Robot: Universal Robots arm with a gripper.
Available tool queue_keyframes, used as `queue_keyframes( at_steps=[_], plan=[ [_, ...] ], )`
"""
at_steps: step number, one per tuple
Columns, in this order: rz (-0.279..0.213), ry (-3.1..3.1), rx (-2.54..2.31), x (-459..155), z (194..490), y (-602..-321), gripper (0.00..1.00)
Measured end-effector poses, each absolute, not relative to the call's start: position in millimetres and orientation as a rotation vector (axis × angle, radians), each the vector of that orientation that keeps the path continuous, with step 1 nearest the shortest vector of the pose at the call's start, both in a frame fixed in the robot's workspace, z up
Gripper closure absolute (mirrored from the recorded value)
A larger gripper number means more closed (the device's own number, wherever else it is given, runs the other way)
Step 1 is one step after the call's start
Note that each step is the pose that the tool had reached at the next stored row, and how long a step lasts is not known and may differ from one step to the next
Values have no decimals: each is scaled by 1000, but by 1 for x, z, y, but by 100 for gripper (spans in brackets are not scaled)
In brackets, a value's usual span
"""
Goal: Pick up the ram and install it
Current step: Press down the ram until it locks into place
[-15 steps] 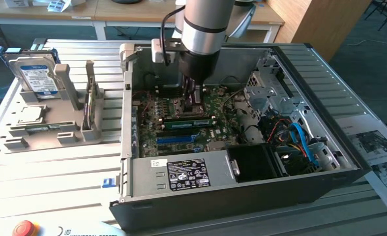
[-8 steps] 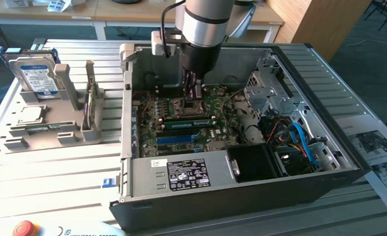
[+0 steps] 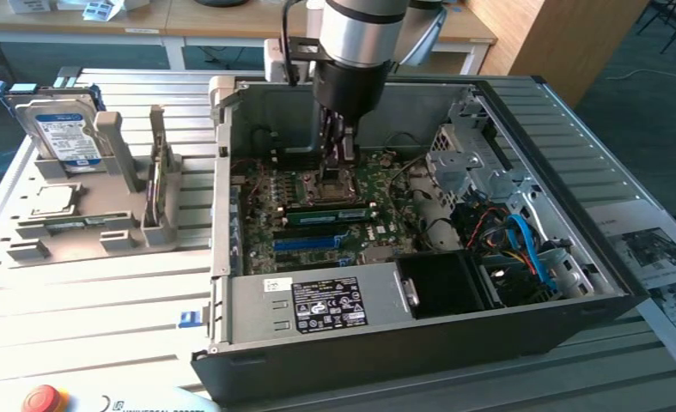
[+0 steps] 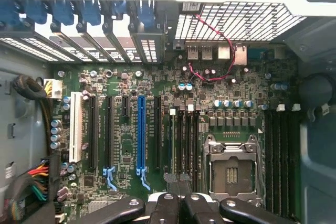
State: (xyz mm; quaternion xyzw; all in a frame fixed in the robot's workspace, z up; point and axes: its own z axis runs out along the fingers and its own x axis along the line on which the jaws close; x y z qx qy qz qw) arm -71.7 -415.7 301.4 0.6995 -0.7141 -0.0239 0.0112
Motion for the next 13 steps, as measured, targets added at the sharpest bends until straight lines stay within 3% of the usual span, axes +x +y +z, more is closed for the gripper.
queue_keyframes(
  at_steps=[13],
  plan=[
    [-75, -2227, 2182, -72, 322, -416, 89]
  ],
)
